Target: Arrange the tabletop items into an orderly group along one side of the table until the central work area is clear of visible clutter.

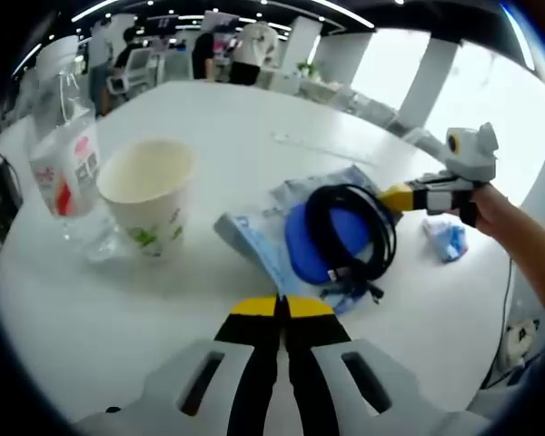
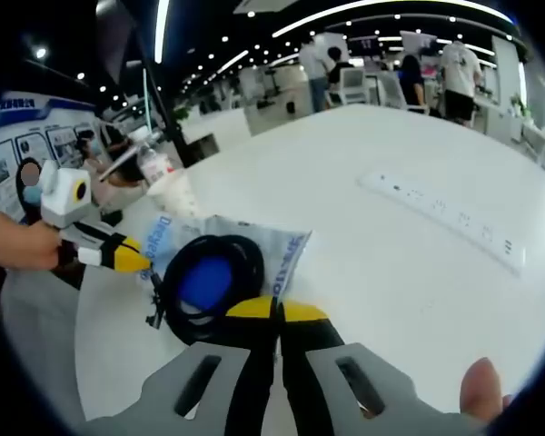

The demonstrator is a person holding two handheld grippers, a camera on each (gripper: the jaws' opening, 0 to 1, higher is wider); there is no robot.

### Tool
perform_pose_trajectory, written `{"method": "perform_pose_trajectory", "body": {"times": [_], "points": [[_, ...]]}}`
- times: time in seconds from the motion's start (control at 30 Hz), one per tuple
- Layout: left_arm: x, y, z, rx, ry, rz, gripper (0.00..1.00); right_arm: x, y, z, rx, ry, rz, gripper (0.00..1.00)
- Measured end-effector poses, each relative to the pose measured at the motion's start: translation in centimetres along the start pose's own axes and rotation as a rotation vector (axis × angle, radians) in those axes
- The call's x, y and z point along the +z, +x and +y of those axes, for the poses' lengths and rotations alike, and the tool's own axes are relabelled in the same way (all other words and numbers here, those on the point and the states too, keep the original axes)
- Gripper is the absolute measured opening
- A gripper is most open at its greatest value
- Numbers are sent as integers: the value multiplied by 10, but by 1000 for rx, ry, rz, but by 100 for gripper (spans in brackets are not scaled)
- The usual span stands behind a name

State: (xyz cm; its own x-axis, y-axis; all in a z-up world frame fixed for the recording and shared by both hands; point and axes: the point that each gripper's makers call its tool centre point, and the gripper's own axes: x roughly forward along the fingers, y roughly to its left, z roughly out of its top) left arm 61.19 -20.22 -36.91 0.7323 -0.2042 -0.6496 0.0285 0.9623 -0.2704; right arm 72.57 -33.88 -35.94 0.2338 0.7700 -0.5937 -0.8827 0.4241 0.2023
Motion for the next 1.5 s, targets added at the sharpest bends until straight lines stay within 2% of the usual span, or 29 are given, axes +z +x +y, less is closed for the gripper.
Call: {"method": "perform_pose_trajectory", "body": {"times": [0.43,0.77,1.1,1.5], "points": [[15,9,-13,-70,96,57,0,-16,-27,-3,-62,76,-15,1],[24,23,-40,-144,203,131,0,-32,-54,-13,-128,149,-17,1],[14,36,-62,-203,251,191,0,-59,-76,-18,-202,228,13,1],[15,49,-79,-244,294,238,0,-77,-91,-24,-270,311,51,1]]}}
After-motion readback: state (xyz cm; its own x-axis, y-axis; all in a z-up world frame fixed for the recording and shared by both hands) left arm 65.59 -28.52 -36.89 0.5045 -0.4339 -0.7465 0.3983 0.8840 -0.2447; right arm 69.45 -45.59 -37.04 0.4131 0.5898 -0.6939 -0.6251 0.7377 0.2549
